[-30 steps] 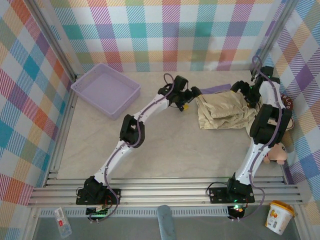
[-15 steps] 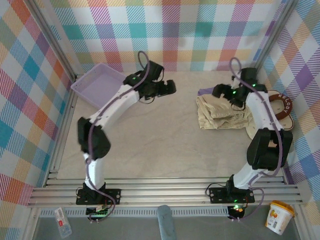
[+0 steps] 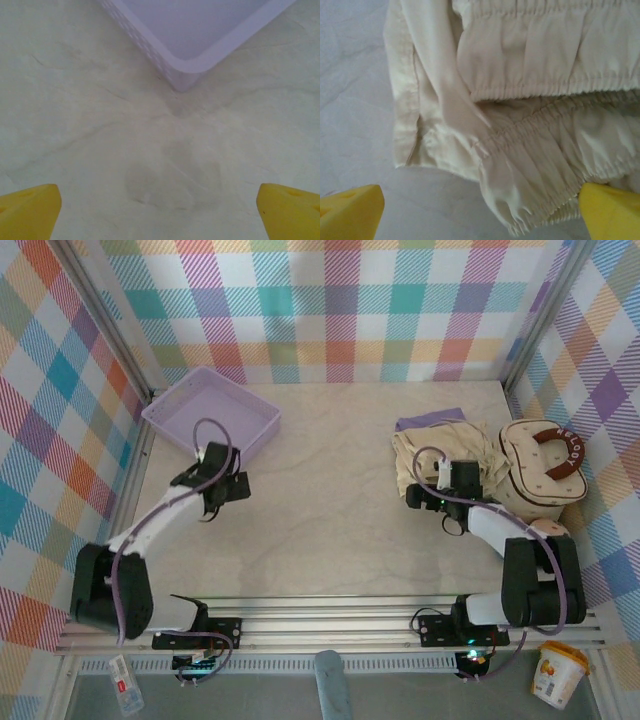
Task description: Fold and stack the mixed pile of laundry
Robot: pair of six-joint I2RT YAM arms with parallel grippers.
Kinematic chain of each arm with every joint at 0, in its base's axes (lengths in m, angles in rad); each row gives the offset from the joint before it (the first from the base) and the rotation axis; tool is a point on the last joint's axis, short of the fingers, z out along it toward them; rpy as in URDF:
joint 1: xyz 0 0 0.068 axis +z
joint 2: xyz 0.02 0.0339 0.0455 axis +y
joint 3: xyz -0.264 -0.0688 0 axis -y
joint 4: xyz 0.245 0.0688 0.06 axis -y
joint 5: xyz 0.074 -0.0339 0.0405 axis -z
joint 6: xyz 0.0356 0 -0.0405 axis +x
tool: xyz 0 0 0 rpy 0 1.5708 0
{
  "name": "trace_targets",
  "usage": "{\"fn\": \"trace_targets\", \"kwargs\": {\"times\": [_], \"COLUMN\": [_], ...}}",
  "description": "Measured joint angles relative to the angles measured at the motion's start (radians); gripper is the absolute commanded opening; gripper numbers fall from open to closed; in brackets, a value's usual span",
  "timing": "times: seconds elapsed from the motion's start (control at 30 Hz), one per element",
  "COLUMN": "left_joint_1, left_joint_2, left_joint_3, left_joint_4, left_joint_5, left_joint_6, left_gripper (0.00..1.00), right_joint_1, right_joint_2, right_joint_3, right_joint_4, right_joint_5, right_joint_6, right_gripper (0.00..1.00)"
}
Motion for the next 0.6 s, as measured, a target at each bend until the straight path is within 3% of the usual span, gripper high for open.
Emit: {"fn": "trace_targets", "kwargs": {"times": [0.1, 0.3, 0.43, 0.6], "left_joint_1": [0.039, 0.140, 0.192, 0.227], "left_joint_2": [-0.058, 0.025, 0.138, 0.213], "left_joint_3": [-0.129, -0.307, -0.322, -0.310], "left_joint_4": [0.163, 0.540, 0.723, 0.884], "left_joint_5": [-0.014, -0.024, 0.010, 0.111], "left_joint_6": [0.079, 0.165, 0.172, 0.171], "left_gripper": [1.00, 1.00, 1.00, 1.00], "right_joint_1": [0.002, -0.001, -0.043, -0.071], "right_joint_2": [0.051, 0.122, 0.133, 0.149], "right_joint_3": [-0.029, -0.051, -0.118, -0.164], "right_joint_4": [0.161, 0.430, 0.605, 0.671], "right_joint_5": [0.038, 0.105, 0.062, 0.042], "right_joint_6": [-0.021, -0.049, -0.046, -0.041], "right_gripper": [1.00, 1.00, 0.99, 0.99]}}
